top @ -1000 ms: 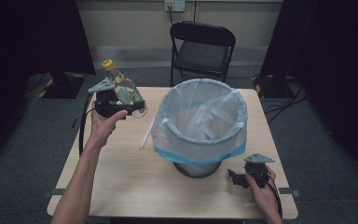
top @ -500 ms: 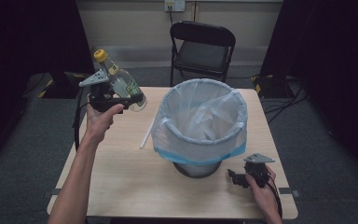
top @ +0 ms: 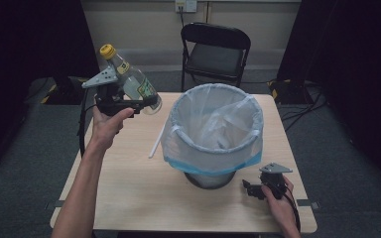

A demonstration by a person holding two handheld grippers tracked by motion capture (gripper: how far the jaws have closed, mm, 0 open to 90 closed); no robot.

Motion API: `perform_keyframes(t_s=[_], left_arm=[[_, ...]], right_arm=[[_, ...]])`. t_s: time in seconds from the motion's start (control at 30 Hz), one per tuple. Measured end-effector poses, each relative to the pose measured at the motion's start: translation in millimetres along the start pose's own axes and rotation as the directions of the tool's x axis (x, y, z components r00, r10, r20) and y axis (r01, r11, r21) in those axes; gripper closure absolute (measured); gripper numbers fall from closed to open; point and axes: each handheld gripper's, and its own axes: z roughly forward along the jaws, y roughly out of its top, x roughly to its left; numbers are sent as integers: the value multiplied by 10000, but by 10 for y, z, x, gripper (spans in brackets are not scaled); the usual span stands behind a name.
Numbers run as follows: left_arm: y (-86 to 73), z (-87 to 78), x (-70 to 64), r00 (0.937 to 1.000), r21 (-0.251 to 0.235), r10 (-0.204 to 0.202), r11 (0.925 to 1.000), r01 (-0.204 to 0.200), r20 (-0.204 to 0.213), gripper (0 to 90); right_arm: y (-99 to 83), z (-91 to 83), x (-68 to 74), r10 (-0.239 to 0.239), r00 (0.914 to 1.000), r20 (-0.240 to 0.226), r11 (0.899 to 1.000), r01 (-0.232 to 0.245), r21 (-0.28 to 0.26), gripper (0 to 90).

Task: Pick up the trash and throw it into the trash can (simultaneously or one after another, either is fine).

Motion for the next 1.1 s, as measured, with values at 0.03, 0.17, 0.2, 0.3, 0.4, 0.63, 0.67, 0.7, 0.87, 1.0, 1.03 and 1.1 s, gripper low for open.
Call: perform_keyframes(t_s=[0.03,0.17,0.2,0.3,0.4,0.63,0.67,0.7,0.87,1.0,1.03,1.1], left_arm=[[1,13,-10,9998,-53,-65,10000,66,191,278],[44,53,-84,9997,278,124,9995,-130,202,278],[65,61,-108,9991,286,154,9995,-166,395,278],[121,96,-193,9975,261,363,9989,-379,601,278],[183,132,-250,9961,178,515,9984,-529,711,278],[312,238,-369,9924,149,667,9975,-686,1037,278],[336,261,-382,9919,202,727,9970,-752,1043,278],[358,282,-397,9913,255,788,9963,-819,1053,278],[467,401,-490,9877,224,821,9961,-858,1329,278],[507,500,-545,9835,316,834,9955,-896,1604,278],[507,500,-545,9835,316,834,9955,-896,1604,278],[534,613,-598,9797,602,849,9934,-972,1818,278]], right_arm=[[0,0,0,3,10000,2,10000,-3,2,116],[0,-1,0,2,10000,-3,10000,-2,2,116],[0,-1,0,2,10000,-3,10000,-2,2,116],[0,-1,0,2,10000,-1,10000,-2,2,116],[0,0,0,4,10000,2,10000,-4,2,116],[0,0,0,3,10000,2,10000,-3,2,116],[0,0,0,3,10000,3,10000,-3,3,116],[0,0,0,1,10000,0,10000,-1,1,116],[0,-1,0,2,10000,-3,10000,-2,2,116],[0,0,0,3,10000,1,10000,-3,3,116],[0,0,0,3,10000,1,10000,-3,3,116],[0,0,0,2,10000,2,10000,-2,1,116]])
